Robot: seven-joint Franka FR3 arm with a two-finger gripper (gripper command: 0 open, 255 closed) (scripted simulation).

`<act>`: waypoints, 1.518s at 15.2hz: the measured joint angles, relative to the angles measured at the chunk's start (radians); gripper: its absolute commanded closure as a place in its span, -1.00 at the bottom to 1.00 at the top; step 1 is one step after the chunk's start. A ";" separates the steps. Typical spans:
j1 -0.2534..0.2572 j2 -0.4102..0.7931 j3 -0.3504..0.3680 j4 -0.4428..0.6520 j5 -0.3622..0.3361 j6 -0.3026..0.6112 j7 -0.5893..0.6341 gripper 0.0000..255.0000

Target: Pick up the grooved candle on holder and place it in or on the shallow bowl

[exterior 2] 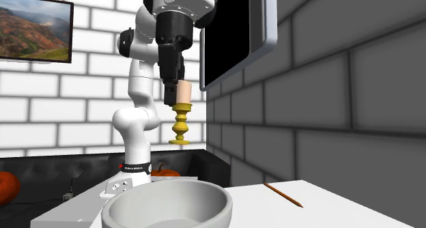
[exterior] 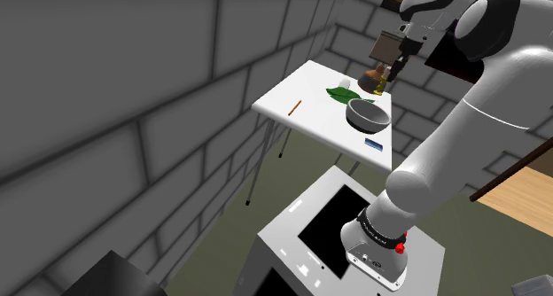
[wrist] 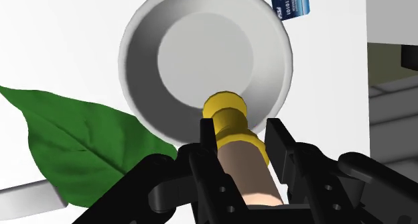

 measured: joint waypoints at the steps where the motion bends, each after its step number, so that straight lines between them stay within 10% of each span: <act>1: -0.016 0.031 -0.011 0.031 0.023 -0.008 -0.031 1.00; 23: -0.041 0.104 -0.013 -0.149 0.083 0.223 -0.089 1.00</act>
